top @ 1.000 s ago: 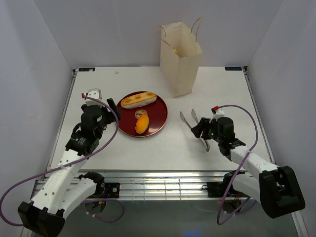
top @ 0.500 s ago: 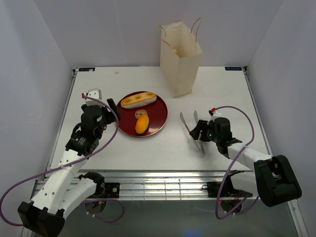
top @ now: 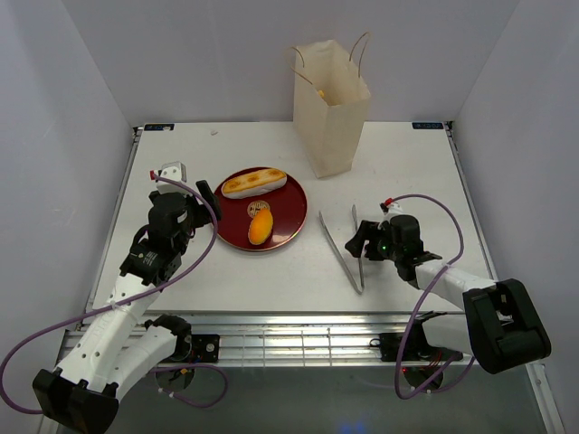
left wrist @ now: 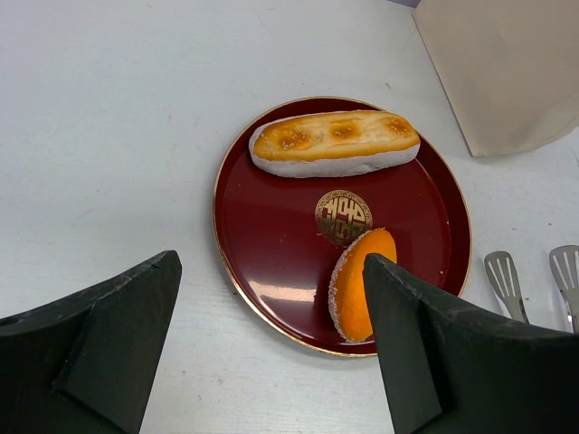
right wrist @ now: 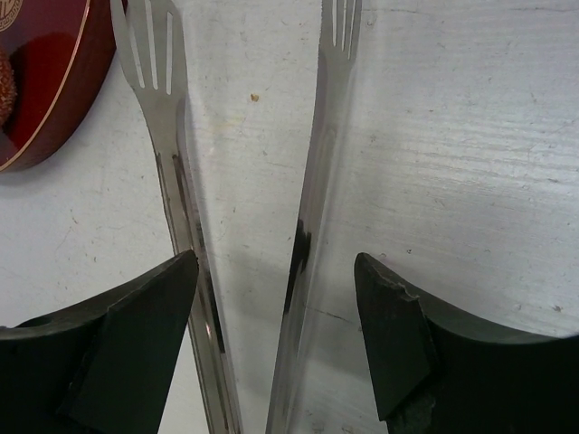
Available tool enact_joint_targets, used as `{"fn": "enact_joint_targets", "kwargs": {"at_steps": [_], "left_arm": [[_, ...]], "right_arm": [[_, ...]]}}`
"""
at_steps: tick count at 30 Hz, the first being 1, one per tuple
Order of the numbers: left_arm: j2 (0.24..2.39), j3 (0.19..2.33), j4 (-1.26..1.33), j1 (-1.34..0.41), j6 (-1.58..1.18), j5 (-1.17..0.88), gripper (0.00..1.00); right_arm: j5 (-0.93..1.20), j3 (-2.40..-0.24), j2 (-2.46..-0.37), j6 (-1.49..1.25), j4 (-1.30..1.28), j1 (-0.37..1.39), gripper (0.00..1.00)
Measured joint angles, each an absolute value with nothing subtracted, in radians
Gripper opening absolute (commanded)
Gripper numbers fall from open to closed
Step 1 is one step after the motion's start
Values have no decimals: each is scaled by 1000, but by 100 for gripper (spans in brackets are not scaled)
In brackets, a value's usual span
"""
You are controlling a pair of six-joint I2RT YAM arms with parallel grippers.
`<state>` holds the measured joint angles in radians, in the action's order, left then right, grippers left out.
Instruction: Place the fake bread into the paper bag
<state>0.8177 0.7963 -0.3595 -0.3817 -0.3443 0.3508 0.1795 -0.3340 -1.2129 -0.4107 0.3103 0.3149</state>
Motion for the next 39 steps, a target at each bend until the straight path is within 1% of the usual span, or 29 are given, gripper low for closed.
{"fn": "enact_joint_targets", "kwargs": {"at_steps": [7,12,14,20,21,22,28,33,39], "left_arm": [[822,796,-360,-382,-344,350,92],[823,796,-360,-382,-344,350,92],[823,796,-360,-382,-344,350,92],[824,796,-360,-382,-344,350,92],[825,796,-360,-382,-344,350,92],[825,796,-360,-382,-344,350,92],[826,796,-360,-382,-344,350,92],[828,796,-360,-382,-345,349,92],[828,795,-360,-382,-344,350,92]], "right_arm": [[178,-398,-1192,-398,228,316,78],[157,-573,-1155,-340,123,316,83],[133,-644,-1130,-316,96,316,89],[-6,-831,-1065,-259,-4,316,95],[-35,-841,-1047,-253,-11,316,94],[-64,-842,-1026,-248,-17,316,90],[-167,-778,-927,-243,-44,316,90],[-191,-736,-928,-252,-76,316,90],[-204,-736,-942,-262,-83,316,90]]}}
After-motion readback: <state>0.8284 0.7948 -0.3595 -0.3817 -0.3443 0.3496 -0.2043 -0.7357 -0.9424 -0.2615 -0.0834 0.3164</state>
